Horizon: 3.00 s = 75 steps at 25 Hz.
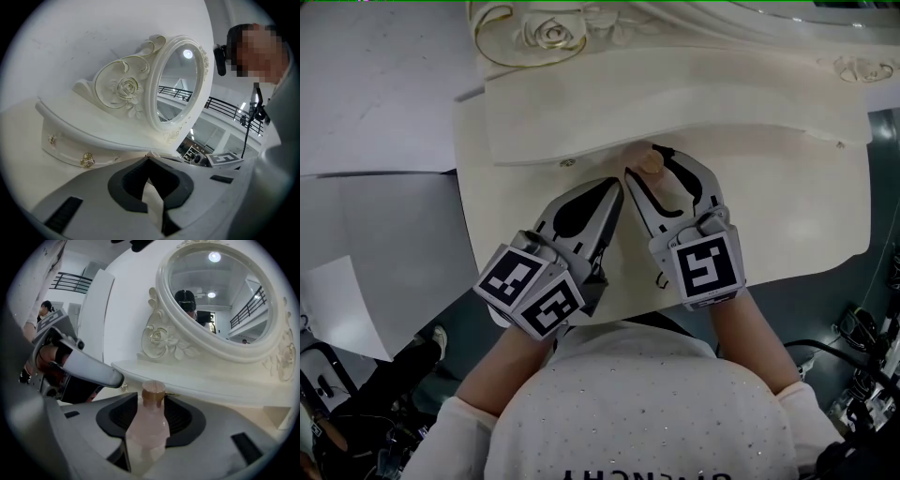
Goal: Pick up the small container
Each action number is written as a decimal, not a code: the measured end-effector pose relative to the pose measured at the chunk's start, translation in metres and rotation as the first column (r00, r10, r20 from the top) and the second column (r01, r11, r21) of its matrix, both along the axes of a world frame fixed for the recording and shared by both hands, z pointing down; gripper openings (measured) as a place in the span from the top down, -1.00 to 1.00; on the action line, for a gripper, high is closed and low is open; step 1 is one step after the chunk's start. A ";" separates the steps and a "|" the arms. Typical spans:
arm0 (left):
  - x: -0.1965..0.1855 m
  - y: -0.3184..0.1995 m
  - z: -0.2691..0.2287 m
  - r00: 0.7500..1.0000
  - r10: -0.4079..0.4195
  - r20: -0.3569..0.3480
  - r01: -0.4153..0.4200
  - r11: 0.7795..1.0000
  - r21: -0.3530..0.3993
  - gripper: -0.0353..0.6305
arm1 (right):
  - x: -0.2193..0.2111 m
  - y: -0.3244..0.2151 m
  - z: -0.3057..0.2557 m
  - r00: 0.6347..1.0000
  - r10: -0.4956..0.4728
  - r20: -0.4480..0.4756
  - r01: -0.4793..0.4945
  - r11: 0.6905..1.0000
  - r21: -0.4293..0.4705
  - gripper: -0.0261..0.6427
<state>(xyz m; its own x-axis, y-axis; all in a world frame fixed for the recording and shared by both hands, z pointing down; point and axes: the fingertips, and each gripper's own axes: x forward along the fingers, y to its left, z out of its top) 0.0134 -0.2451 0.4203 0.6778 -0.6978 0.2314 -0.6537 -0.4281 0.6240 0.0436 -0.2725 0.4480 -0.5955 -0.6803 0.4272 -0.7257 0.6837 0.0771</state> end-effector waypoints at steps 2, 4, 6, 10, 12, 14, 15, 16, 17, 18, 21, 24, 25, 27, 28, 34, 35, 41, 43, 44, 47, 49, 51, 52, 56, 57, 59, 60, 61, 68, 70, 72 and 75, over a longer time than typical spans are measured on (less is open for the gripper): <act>-0.001 -0.004 -0.003 1.000 -0.009 -0.007 0.009 1.000 0.004 0.89 | 0.000 0.000 0.000 1.000 -0.008 0.001 0.008 1.000 -0.025 0.37; -0.001 -0.008 -0.006 1.000 -0.015 -0.014 0.016 1.000 0.011 0.89 | 0.000 -0.001 -0.001 1.000 -0.011 0.005 0.012 0.999 -0.043 0.37; 0.001 -0.010 -0.009 1.000 -0.010 -0.020 0.010 1.000 0.019 0.89 | 0.001 -0.002 -0.002 1.000 -0.004 0.025 0.005 0.998 -0.057 0.39; 0.004 -0.005 -0.014 1.000 0.025 0.007 -0.025 0.998 0.059 0.89 | 0.003 -0.004 -0.003 0.998 0.025 0.058 -0.021 0.997 -0.077 0.43; 0.004 -0.002 -0.017 0.999 0.032 0.030 -0.034 0.996 0.083 0.89 | 0.003 -0.004 -0.002 0.998 0.022 0.053 -0.018 0.997 -0.077 0.43; 0.002 0.001 -0.018 0.999 0.028 0.032 -0.030 0.995 0.092 0.89 | 0.003 -0.004 -0.001 0.999 0.010 0.045 -0.007 0.997 -0.078 0.43; 0.001 0.003 -0.018 0.999 0.023 0.028 -0.025 0.996 0.091 0.89 | 0.004 -0.004 -0.001 0.999 0.007 0.040 -0.004 0.997 -0.080 0.43; -0.001 0.004 -0.018 1.000 0.018 0.024 -0.020 0.996 0.090 0.89 | 0.004 -0.004 -0.001 0.999 0.006 0.035 -0.003 0.997 -0.081 0.44; -0.002 0.007 -0.019 1.000 0.013 0.022 -0.015 0.996 0.089 0.89 | 0.004 -0.003 -0.001 0.999 0.007 0.032 -0.005 0.997 -0.083 0.46; -0.004 0.009 -0.020 1.000 0.009 0.021 -0.010 0.996 0.088 0.89 | 0.004 -0.002 -0.002 0.999 0.010 0.032 -0.007 0.996 -0.087 0.47; -0.006 0.020 -0.023 1.000 0.002 0.019 -0.004 0.996 0.093 0.89 | 0.007 0.003 -0.002 0.999 0.018 0.030 -0.015 0.994 -0.109 0.48; -0.006 0.028 -0.022 1.000 0.006 0.017 -0.008 0.996 0.092 0.89 | 0.010 0.011 -0.002 0.999 0.031 0.019 -0.028 0.993 -0.113 0.48; -0.006 0.030 -0.022 1.000 0.009 0.015 -0.010 0.996 0.091 0.89 | 0.011 0.014 -0.002 0.999 0.035 0.017 -0.033 0.993 -0.113 0.49; -0.005 0.032 -0.023 1.000 0.013 0.013 -0.014 0.996 0.091 0.89 | 0.014 0.017 -0.002 0.999 0.046 0.014 -0.045 0.993 -0.112 0.49; -0.004 0.033 -0.024 1.000 0.015 0.013 -0.016 0.996 0.092 0.89 | 0.015 0.018 -0.002 0.998 0.057 0.012 -0.055 0.992 -0.112 0.49; -0.003 0.038 -0.032 1.000 -0.001 0.018 -0.001 0.995 0.098 0.89 | 0.027 0.018 -0.004 0.992 0.124 0.030 -0.119 0.985 -0.125 0.49; -0.004 0.040 -0.032 1.000 -0.007 0.022 0.005 0.995 0.095 0.89 | 0.028 0.019 -0.004 0.991 0.130 0.037 -0.124 0.984 -0.125 0.49; -0.014 0.053 -0.026 0.998 -0.050 0.033 0.048 0.997 0.059 0.89 | 0.028 0.023 -0.004 0.987 0.151 0.051 -0.143 0.981 -0.131 0.49; -0.016 0.054 -0.026 0.998 -0.053 0.026 0.052 0.997 0.054 0.89 | 0.027 0.026 -0.004 0.987 0.153 0.054 -0.145 0.980 -0.138 0.50; -0.016 0.053 -0.026 0.998 -0.051 0.024 0.049 0.997 0.056 0.89 | 0.027 0.027 -0.005 0.987 0.153 0.055 -0.144 0.980 -0.139 0.49; -0.012 0.050 -0.027 0.999 -0.042 0.015 0.041 0.997 0.064 0.89 | 0.029 0.028 -0.006 0.985 0.160 0.063 -0.150 0.979 -0.141 0.50; -0.008 0.047 -0.028 0.999 -0.035 0.010 0.035 0.997 0.067 0.89 | 0.033 0.029 -0.007 0.982 0.175 0.075 -0.163 0.976 -0.148 0.50; -0.005 0.046 -0.028 1.000 -0.028 0.007 0.028 0.997 0.069 0.89 | 0.036 0.032 -0.009 0.978 0.188 0.090 -0.172 0.972 -0.157 0.50; -0.003 0.045 -0.029 1.000 -0.025 0.005 0.024 0.997 0.070 0.89 | 0.037 0.033 -0.009 0.976 0.193 0.096 -0.176 0.971 -0.161 0.50; 0.002 0.045 -0.032 1.000 -0.011 -0.001 0.011 0.997 0.074 0.89 | 0.041 0.033 -0.013 0.969 0.219 0.116 -0.199 0.967 -0.160 0.50; 0.003 0.046 -0.032 1.000 -0.007 -0.001 0.007 0.997 0.077 0.89 | 0.041 0.034 -0.014 0.968 0.221 0.123 -0.201 0.967 -0.159 0.50; 0.002 0.050 -0.033 1.000 -0.006 0.000 0.005 0.997 0.078 0.89 | 0.040 0.037 -0.016 0.967 0.216 0.132 -0.194 0.968 -0.158 0.50; 0.001 0.053 -0.033 1.000 -0.008 0.002 0.008 0.997 0.076 0.89 | 0.039 0.039 -0.016 0.968 0.212 0.136 -0.190 0.969 -0.158 0.50; 0.000 0.054 -0.032 1.000 -0.011 0.004 0.011 0.997 0.074 0.89 | 0.038 0.041 -0.017 0.968 0.209 0.138 -0.187 0.970 -0.157 0.50; -0.002 0.062 -0.031 1.000 -0.013 0.013 0.012 0.997 0.073 0.89 | 0.036 0.049 -0.020 0.967 0.200 0.158 -0.176 0.972 -0.154 0.50; -0.002 0.062 -0.033 1.000 -0.012 0.012 0.011 0.997 0.075 0.89 | 0.036 0.051 -0.024 0.966 0.203 0.162 -0.180 0.972 -0.150 0.50; -0.002 0.063 -0.035 1.000 -0.008 0.008 0.007 0.997 0.076 0.89 | 0.036 0.053 -0.027 0.964 0.210 0.166 -0.186 0.971 -0.147 0.50; -0.004 0.066 -0.035 1.000 -0.008 0.007 0.007 0.997 0.071 0.89 | 0.037 0.056 -0.034 0.961 0.214 0.175 -0.192 0.972 -0.135 0.50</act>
